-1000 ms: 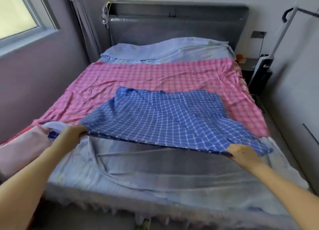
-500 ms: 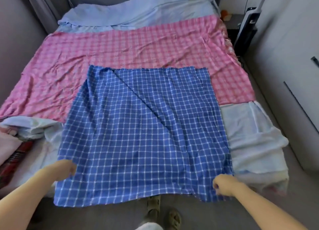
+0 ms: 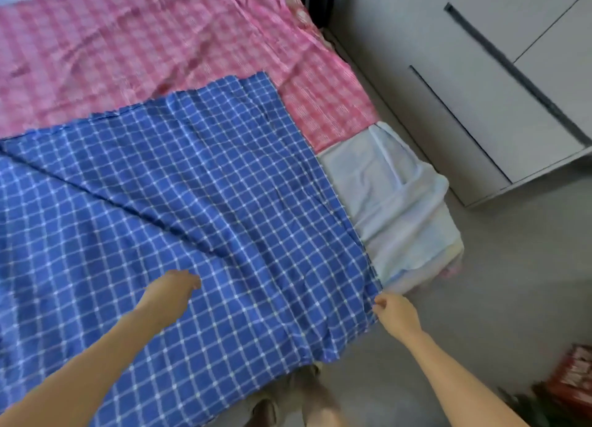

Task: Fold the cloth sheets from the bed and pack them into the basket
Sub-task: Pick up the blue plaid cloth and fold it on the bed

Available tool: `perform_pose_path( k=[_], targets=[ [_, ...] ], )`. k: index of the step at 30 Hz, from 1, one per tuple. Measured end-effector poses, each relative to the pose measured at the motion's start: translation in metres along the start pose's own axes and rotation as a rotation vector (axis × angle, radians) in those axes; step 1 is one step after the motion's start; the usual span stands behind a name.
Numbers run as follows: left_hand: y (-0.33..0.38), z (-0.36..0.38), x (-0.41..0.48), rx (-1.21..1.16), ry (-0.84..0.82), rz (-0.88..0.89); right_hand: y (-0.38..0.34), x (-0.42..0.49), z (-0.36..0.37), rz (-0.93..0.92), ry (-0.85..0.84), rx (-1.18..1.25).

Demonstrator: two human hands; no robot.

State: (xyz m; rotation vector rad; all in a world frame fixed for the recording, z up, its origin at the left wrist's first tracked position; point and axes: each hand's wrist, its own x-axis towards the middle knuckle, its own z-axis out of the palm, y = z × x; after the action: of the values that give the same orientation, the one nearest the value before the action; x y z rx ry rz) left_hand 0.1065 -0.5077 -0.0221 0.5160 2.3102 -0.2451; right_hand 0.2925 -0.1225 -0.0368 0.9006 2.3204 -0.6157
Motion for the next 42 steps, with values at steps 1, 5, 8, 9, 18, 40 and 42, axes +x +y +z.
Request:
perform_pose_path(
  k=[1, 5, 8, 9, 18, 40, 42],
  targets=[
    [0.018, -0.009, 0.017, -0.008, 0.041, 0.037, 0.004, 0.009, 0.004, 0.026, 0.028, 0.059],
    [0.092, -0.040, 0.088, -0.004, 0.161, 0.182, 0.019, 0.045, 0.029, 0.148, 0.136, 0.245],
    [0.148, -0.058, 0.136, 0.011, 0.244, 0.308, 0.029, 0.058, 0.050, 0.212, 0.192, 0.350],
    [0.169, -0.060, 0.155, 0.043, 0.266, 0.353, 0.036, 0.063, 0.059, 0.211, 0.230, 0.376],
    [0.263, -0.078, 0.234, 0.472, 0.314, 0.548, 0.057, 0.075, 0.079, 0.203, 0.272, 0.362],
    [0.238, -0.174, 0.289, 0.385, 0.297, 0.446, 0.088, 0.092, 0.052, 0.327, 0.077, 0.017],
    [0.232, -0.172, 0.295, 0.425, 0.232, 0.413, 0.069, 0.096, 0.023, 0.309, 0.119, -0.264]
  ],
)
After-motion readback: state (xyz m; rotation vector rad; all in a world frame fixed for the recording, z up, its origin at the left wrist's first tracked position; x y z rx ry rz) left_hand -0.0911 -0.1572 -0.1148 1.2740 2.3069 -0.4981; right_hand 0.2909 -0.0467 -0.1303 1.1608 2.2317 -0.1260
